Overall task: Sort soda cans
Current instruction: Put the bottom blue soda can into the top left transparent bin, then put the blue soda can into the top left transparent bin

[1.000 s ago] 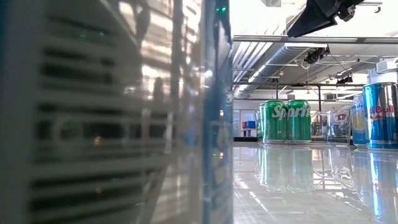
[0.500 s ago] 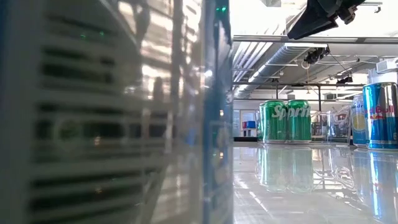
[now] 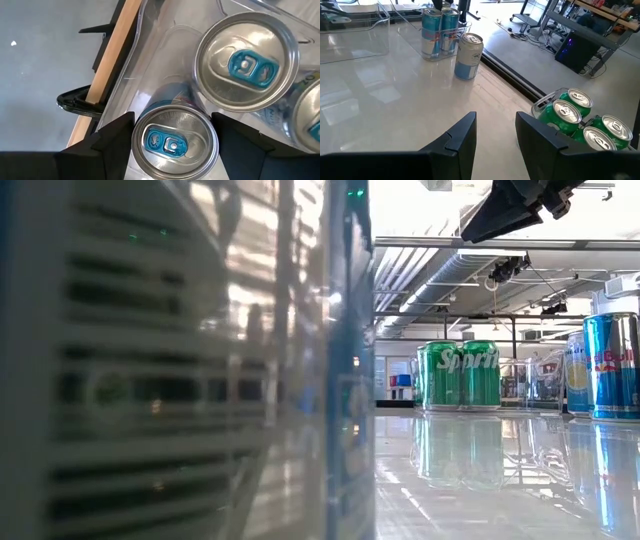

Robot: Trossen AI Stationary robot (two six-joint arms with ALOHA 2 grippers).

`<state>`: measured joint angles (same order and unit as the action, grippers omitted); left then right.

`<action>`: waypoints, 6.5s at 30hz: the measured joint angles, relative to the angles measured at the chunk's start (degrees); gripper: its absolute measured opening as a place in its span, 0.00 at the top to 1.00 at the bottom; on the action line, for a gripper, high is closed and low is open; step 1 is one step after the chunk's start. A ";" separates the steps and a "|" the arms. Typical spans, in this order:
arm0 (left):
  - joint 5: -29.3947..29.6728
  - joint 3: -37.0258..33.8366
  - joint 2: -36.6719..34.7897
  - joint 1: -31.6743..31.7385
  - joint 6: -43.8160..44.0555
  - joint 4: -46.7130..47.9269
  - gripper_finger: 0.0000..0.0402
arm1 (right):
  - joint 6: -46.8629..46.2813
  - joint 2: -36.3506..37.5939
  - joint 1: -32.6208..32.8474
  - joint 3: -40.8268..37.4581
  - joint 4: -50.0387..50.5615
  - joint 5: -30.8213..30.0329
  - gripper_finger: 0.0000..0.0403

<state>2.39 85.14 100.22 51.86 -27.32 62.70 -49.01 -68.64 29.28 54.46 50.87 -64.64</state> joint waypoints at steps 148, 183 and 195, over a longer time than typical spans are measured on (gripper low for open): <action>25.36 -30.09 -40.93 -57.42 33.11 -29.62 0.24 | 44.18 -62.95 -33.24 71.36 29.48 66.93 0.34; 31.39 -30.09 -40.91 -63.71 35.76 -29.48 0.24 | 50.44 -56.59 -30.10 58.66 14.85 72.40 0.34; 31.38 -30.09 -40.89 -63.94 35.97 -29.28 0.24 | 50.52 -55.99 -30.38 58.71 22.38 68.23 0.33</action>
<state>33.76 55.05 59.33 -12.09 8.65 33.43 1.50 -124.63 -1.10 113.16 73.25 3.59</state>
